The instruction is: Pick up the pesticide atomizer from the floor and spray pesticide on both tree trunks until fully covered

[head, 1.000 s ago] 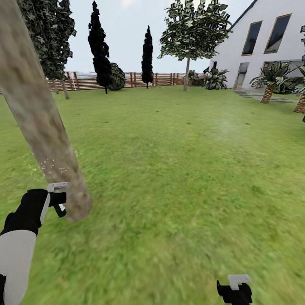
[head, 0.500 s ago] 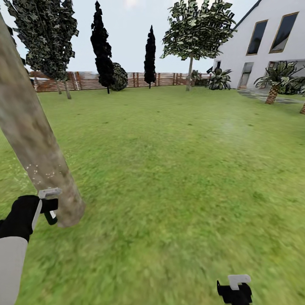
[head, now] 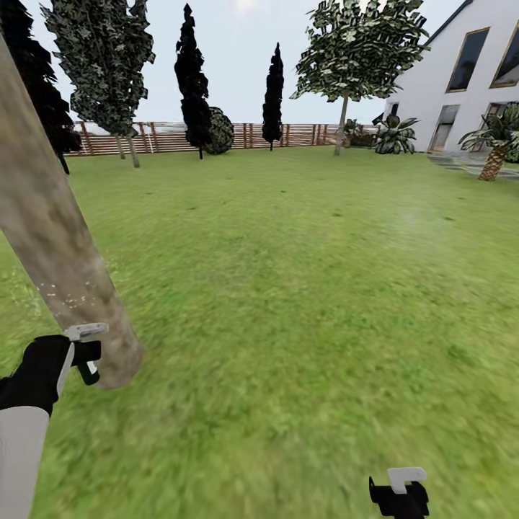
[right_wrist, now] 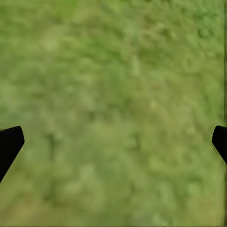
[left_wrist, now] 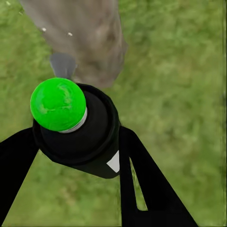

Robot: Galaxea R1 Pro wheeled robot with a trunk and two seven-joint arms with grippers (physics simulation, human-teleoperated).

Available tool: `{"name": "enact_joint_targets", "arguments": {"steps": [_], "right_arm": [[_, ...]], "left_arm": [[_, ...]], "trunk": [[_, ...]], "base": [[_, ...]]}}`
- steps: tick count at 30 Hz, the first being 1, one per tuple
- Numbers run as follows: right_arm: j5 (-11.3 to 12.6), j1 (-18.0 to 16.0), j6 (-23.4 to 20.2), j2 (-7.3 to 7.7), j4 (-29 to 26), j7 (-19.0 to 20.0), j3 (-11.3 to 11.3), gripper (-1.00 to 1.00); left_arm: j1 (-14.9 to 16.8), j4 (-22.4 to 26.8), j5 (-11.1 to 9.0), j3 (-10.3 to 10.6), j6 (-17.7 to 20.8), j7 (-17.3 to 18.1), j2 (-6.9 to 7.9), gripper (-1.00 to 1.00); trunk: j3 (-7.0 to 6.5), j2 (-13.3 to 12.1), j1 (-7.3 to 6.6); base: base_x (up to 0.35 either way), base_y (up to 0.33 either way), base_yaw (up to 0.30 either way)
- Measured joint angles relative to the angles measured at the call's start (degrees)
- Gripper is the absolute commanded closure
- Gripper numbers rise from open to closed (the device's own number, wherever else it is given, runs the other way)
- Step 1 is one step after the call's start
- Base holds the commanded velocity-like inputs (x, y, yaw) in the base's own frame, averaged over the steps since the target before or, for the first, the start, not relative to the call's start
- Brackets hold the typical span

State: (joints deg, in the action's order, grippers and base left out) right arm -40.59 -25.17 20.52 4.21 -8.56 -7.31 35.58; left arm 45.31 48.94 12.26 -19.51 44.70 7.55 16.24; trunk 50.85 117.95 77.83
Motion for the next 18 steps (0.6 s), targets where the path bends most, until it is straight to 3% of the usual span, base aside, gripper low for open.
{"name": "enact_joint_targets", "arguments": {"steps": [7, 13, 15, 18], "right_arm": [[0.03, 0.00, 0.02, 0.00, -0.01, 0.00, 0.00, -1.00], [0.00, -0.01, -0.01, -0.09, 0.01, -0.01, -0.01, -1.00], [0.00, -0.01, -0.01, -0.09, 0.01, -0.01, 0.00, -1.00], [-0.01, -0.01, -0.01, -0.09, 0.01, -0.01, 0.00, -1.00]], "left_arm": [[-0.01, 0.19, -0.01, 0.05, 0.02, 0.02, -1.21, 1.00], [-0.16, -0.35, 0.44, -0.56, -0.01, 0.06, 1.96, 1.00], [-2.12, -0.62, 0.08, -0.21, -0.07, 0.03, 1.77, 1.00], [-2.51, -0.62, -0.55, -0.12, -0.07, 0.23, 0.95, 1.00]], "trunk": [[0.00, 0.00, 0.00], [0.00, 0.00, 0.00], [0.00, 0.00, 0.00], [0.00, 0.00, 0.00]], "base": [[0.189, -0.222, 0.017], [0.185, -0.223, 0.260], [0.177, -0.227, 0.277], [0.177, -0.227, 0.277]]}}
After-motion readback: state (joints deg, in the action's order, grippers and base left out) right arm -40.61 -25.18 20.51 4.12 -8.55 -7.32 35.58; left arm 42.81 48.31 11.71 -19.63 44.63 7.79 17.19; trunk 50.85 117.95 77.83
